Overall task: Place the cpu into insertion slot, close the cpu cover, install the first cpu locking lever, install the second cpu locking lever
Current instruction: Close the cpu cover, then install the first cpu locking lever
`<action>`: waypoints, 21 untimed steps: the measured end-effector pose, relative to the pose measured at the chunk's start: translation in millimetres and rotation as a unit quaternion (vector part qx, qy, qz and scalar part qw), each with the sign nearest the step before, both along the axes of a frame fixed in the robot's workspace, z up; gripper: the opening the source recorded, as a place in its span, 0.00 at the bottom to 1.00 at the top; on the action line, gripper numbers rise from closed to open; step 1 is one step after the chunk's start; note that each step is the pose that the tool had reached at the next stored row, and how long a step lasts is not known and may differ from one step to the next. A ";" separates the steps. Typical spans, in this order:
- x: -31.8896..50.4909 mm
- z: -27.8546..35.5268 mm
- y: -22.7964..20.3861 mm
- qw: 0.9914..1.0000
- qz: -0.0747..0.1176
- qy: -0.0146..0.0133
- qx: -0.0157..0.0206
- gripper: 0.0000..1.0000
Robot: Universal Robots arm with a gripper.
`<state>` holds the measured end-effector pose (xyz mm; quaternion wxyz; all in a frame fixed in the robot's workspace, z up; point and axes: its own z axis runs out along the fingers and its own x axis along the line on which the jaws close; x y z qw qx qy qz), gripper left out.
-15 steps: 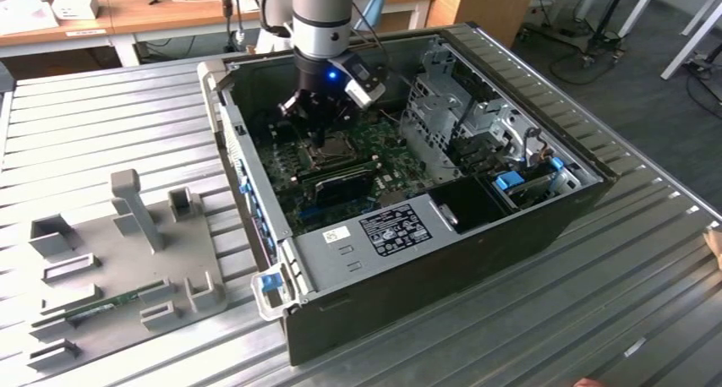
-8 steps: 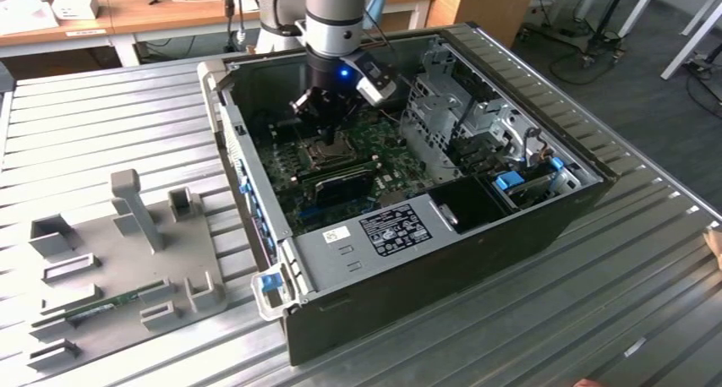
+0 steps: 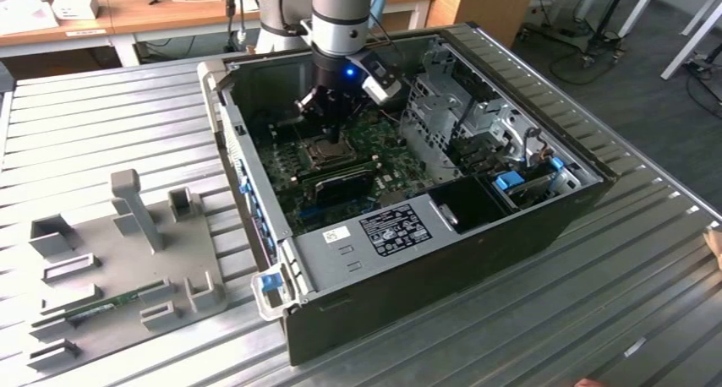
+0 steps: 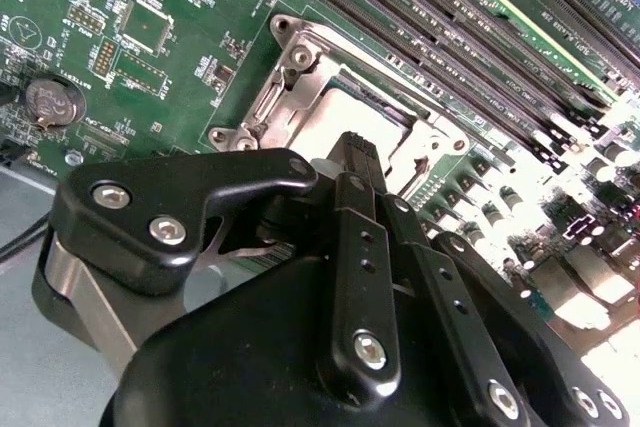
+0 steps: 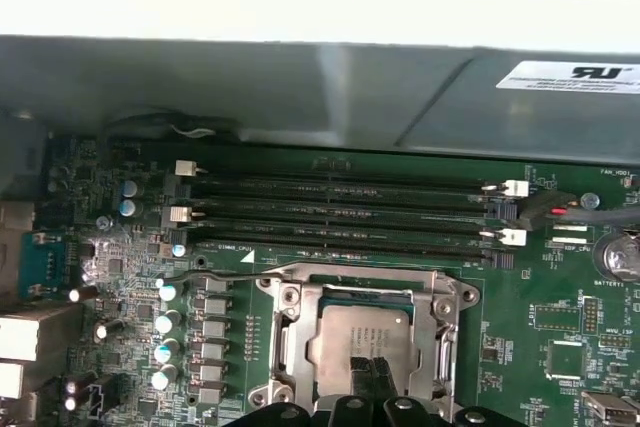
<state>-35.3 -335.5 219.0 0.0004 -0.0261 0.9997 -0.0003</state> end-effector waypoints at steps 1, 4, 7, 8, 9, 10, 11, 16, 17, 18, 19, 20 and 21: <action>0.0 0.8 0.0 1.000 0.000 0.000 0.000 0.10; 0.0 2.1 0.0 1.000 0.000 0.000 0.000 0.10; -1.5 2.3 0.0 1.000 0.000 0.000 0.000 0.10; -1.5 2.3 0.0 1.000 0.000 0.000 0.000 0.10; -2.0 2.2 0.0 1.000 0.000 0.000 0.000 0.10; -2.5 2.2 0.0 1.000 0.000 0.000 0.000 0.10; -2.5 2.2 0.0 1.000 0.000 0.000 0.000 0.10; -2.5 2.3 0.0 1.000 0.000 0.000 0.000 0.10; -2.5 2.2 0.0 1.000 0.000 0.000 0.000 0.10; -2.5 2.3 0.0 1.000 0.000 0.000 0.000 0.10; -2.5 2.3 0.0 1.000 0.000 0.000 0.000 0.10; -2.5 2.4 0.0 1.000 0.000 0.000 0.000 0.10; -2.6 3.2 -0.1 1.000 0.000 0.000 0.000 0.10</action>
